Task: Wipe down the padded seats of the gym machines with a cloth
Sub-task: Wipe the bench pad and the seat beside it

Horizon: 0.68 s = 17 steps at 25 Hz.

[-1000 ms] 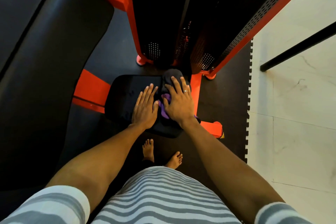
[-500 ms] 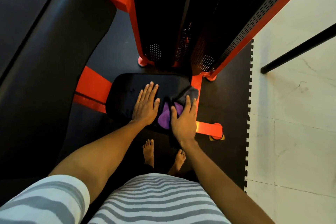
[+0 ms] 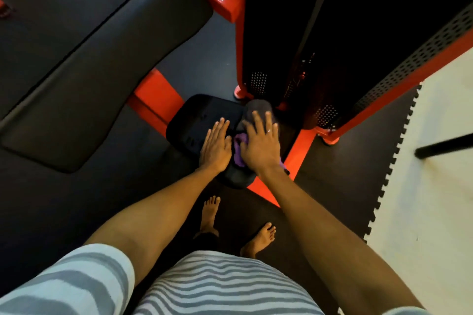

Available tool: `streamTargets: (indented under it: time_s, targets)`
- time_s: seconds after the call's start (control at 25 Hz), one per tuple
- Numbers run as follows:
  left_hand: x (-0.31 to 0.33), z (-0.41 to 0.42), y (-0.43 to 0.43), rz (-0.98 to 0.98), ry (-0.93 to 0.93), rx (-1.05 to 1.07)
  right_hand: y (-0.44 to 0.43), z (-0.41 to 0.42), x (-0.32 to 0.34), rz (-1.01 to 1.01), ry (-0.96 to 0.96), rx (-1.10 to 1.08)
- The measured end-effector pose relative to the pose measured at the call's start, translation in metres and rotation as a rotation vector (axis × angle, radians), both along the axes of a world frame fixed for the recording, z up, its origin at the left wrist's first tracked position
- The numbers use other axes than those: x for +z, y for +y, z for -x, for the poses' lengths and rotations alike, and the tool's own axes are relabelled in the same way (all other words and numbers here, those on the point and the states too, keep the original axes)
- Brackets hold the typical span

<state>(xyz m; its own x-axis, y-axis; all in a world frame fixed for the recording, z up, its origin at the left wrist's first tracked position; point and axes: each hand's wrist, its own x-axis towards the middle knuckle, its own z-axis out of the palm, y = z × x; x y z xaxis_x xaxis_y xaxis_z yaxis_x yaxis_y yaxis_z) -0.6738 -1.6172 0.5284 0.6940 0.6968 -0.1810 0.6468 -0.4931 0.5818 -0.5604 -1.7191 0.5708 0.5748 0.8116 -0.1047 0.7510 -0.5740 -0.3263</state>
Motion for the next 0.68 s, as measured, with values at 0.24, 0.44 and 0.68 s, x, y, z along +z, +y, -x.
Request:
streamTargets:
  time_s: [0.24, 0.44, 0.68]
  targets:
    - [0.002, -0.001, -0.007, 0.021, -0.044, 0.245, -0.019, -0.014, 0.009, 0.126, -0.045, 0.399]
    - [-0.002, -0.002, -0.010, -0.001, -0.009, 0.272, 0.046, -0.067, 0.016, 0.260, -0.044, 0.248]
    - [-0.004, -0.004, -0.011, -0.018, 0.001, 0.380, 0.092, -0.040, 0.019, 0.454, -0.097, 0.398]
